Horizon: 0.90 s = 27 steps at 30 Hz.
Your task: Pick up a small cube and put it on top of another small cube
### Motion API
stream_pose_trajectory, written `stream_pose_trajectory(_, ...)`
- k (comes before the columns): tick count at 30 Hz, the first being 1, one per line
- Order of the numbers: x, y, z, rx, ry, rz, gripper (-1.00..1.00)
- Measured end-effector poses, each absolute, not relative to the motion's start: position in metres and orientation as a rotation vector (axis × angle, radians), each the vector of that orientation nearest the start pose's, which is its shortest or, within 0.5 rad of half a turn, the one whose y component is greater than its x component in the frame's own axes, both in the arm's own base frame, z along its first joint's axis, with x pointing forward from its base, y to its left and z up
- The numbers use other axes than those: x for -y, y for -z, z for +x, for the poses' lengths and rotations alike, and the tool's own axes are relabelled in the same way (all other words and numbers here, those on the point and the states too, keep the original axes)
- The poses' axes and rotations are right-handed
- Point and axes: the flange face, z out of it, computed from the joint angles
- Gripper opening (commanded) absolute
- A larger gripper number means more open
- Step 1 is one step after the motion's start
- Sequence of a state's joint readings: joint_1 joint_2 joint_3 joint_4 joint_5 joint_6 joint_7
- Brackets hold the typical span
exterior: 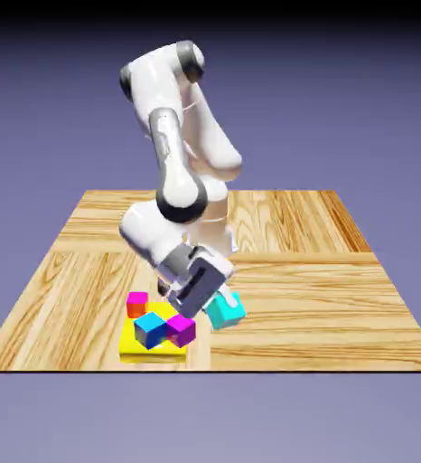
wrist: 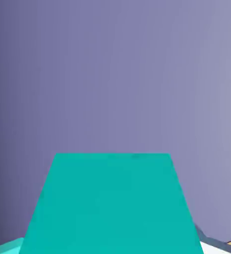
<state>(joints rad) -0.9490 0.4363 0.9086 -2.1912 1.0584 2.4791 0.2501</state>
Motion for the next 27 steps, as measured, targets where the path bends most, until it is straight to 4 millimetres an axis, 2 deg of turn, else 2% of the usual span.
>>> stream_pose_trajectory(8,-0.019,-0.280,0.576,-0.923,-0.318,-2.219,-1.00)
stream_pose_trajectory(9,-0.020,-0.280,0.576,-0.885,-0.325,-2.271,-1.00)
stream_pose_trajectory(19,0.002,-0.278,0.575,-0.546,-0.402,-2.779,-1.00)
stream_pose_trajectory(27,0.034,-0.295,0.574,-0.289,-0.499,-3.176,-1.00)
